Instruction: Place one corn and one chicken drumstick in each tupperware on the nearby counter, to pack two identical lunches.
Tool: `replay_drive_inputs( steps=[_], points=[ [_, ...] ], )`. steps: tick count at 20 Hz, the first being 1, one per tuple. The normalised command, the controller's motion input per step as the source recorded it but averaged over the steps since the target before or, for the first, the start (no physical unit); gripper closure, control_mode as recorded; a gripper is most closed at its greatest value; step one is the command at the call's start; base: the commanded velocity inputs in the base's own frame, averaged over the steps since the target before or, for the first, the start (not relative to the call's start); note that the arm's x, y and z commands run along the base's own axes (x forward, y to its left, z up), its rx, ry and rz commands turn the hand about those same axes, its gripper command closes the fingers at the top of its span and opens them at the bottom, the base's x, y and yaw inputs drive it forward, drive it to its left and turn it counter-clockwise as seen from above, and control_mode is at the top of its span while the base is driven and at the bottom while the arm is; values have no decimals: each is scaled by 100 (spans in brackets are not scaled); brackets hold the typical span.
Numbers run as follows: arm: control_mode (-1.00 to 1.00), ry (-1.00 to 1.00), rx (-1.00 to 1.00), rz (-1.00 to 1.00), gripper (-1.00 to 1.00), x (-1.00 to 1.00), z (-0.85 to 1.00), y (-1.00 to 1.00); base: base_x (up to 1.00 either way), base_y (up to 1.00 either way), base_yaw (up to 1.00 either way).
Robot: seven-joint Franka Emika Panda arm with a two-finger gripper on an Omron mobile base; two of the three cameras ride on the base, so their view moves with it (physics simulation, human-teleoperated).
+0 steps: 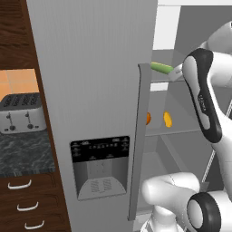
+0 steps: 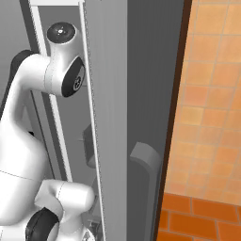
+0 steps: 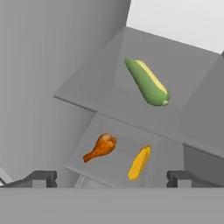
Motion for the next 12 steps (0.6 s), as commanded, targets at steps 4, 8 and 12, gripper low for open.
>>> replay_drive_inputs(
  steps=[4,8,12],
  points=[
    [-100,1,0,0,-100,39,0,-16,0,0,0],
    [-100,0,0,0,-100,38,-1,-18,0,0,0],
    [-100,0,0,0,-100,45,-16,-1,0,0,0]
  ],
)
